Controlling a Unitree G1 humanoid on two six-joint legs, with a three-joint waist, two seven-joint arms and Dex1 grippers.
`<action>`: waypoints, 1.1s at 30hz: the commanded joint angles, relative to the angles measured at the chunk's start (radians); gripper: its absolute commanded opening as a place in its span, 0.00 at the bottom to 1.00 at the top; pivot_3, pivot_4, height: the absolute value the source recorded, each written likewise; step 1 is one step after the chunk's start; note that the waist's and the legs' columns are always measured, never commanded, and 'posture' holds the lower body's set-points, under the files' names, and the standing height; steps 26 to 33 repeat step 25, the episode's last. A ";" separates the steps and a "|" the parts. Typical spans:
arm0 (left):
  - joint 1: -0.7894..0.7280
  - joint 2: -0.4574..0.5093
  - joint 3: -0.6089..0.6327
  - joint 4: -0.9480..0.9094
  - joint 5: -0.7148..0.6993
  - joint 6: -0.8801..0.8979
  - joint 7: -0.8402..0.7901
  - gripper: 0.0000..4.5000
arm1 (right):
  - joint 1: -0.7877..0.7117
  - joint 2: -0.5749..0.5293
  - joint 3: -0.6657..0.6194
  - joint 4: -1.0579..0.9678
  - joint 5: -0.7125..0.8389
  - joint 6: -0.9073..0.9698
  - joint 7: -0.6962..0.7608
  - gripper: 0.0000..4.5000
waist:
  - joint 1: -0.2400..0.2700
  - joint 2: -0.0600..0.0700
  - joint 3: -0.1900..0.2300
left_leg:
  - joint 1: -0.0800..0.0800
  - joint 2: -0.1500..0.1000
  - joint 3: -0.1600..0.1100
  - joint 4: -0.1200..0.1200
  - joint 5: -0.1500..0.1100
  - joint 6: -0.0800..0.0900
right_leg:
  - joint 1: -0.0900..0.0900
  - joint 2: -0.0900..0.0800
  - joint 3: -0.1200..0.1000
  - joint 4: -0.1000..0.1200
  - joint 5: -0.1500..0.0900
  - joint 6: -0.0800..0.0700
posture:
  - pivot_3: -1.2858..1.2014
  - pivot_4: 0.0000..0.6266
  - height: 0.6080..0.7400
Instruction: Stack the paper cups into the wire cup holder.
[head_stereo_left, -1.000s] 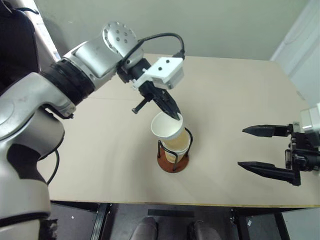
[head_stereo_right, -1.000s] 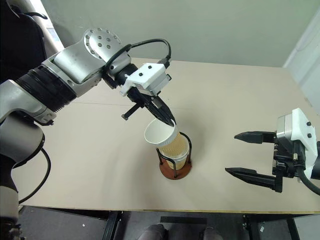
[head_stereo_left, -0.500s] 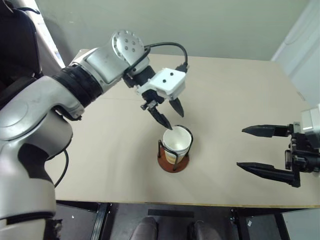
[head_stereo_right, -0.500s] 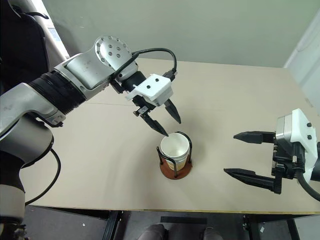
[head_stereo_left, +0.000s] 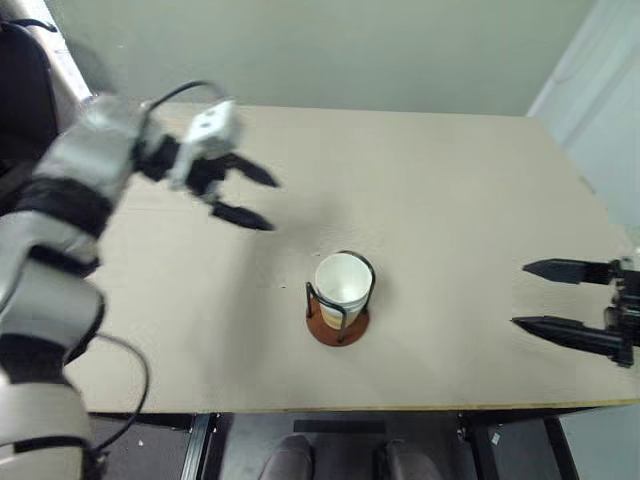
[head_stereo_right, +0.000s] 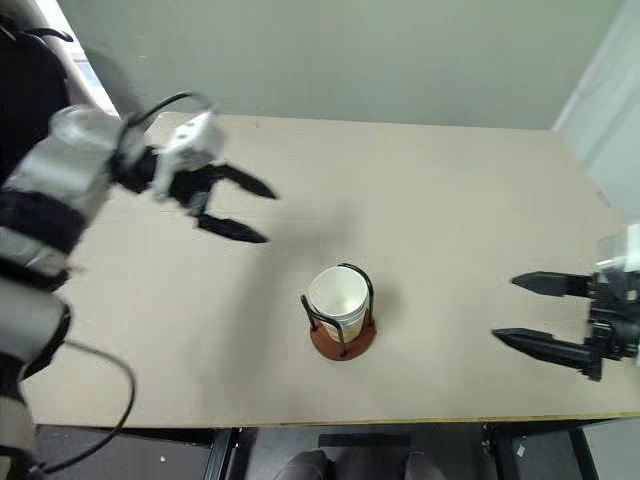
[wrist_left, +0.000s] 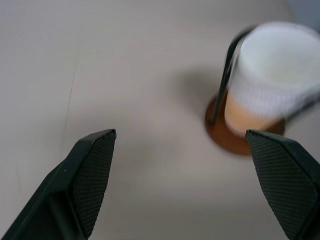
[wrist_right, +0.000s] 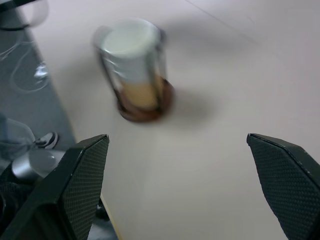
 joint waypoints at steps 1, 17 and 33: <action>0.097 0.143 0.124 -0.097 -0.049 0.120 -0.029 0.99 | 0.054 -0.017 -0.085 0.127 -0.108 -0.080 0.144 1.00 | 0.001 0.000 0.000 | 0.000 0.000 0.000 -0.001 0.000 0.000 | 0.000 0.001 -0.002 -0.002 0.000 0.000 | 0.52 0.24 1.00; 0.661 0.345 0.665 -0.532 -0.157 0.480 0.011 0.99 | -0.097 -0.160 0.058 0.479 -0.272 -0.220 0.385 1.00 | 0.002 0.000 0.000 | 0.019 -0.001 -0.002 -0.005 0.002 -0.004 | 0.012 0.001 -0.001 0.007 -0.008 -0.017 | 0.52 0.24 1.00; 0.739 0.301 0.780 -0.657 -0.152 0.592 0.064 0.99 | -0.147 -0.140 0.098 0.464 -0.273 -0.192 0.379 1.00 | -0.003 0.000 0.000 | 0.019 -0.001 -0.002 -0.007 0.002 -0.004 | 0.010 0.001 -0.002 0.008 -0.008 -0.017 | 0.52 0.24 1.00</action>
